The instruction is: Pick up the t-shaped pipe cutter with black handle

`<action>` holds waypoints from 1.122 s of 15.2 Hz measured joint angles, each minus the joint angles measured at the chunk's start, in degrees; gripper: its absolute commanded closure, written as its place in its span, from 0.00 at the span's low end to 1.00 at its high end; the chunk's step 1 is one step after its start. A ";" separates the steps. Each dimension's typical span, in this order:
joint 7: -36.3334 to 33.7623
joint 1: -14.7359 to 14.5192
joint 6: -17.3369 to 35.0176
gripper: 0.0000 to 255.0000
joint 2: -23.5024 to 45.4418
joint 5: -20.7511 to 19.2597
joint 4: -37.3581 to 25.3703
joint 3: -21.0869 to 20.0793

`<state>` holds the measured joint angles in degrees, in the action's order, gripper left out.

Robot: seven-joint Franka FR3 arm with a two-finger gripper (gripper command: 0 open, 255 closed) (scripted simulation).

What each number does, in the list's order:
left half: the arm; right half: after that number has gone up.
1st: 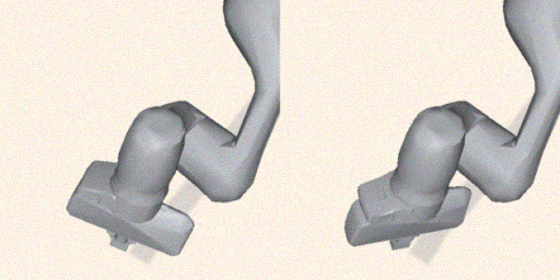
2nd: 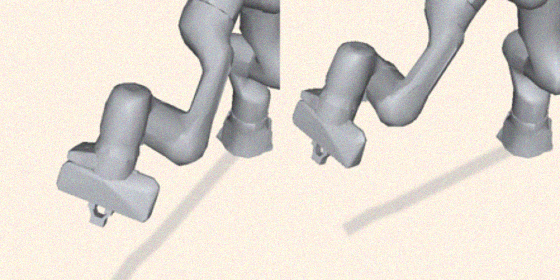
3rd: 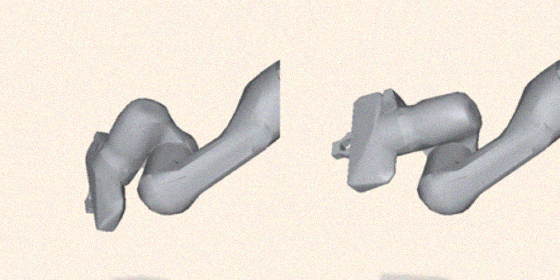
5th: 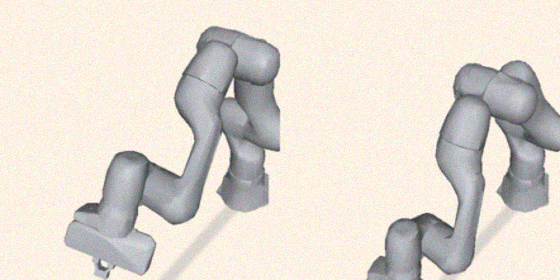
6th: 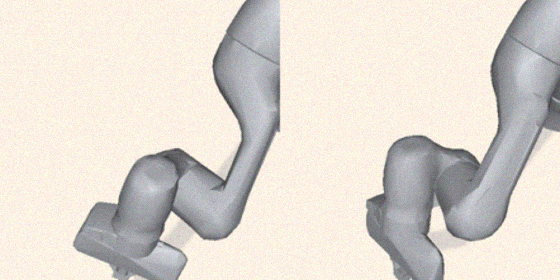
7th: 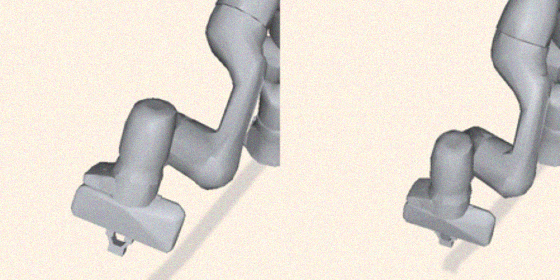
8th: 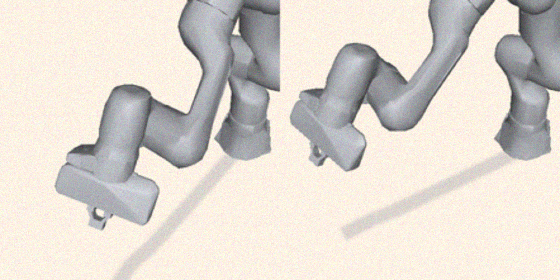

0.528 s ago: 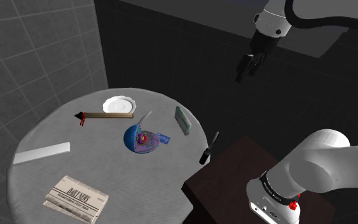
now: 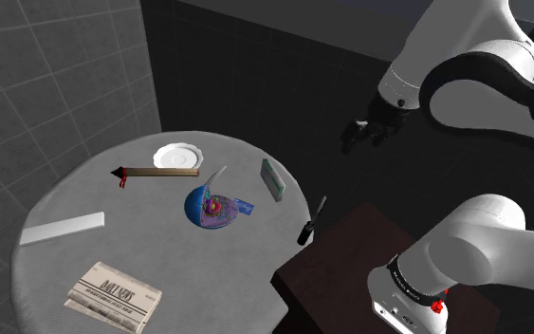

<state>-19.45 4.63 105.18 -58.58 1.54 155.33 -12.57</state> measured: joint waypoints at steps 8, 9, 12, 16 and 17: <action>-34.94 -0.32 9.32 0.00 -8.99 10.75 13.89 -25.94; -39.37 0.21 10.71 0.00 -8.59 12.07 14.73 -29.46; -53.98 2.92 14.10 0.00 -5.06 16.60 14.43 -42.15; -69.73 12.61 19.93 0.00 1.40 20.49 11.44 -58.03; -71.25 13.65 21.05 0.00 2.30 21.17 11.41 -60.09</action>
<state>-90.70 18.28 126.23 -56.28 22.71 166.74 -72.66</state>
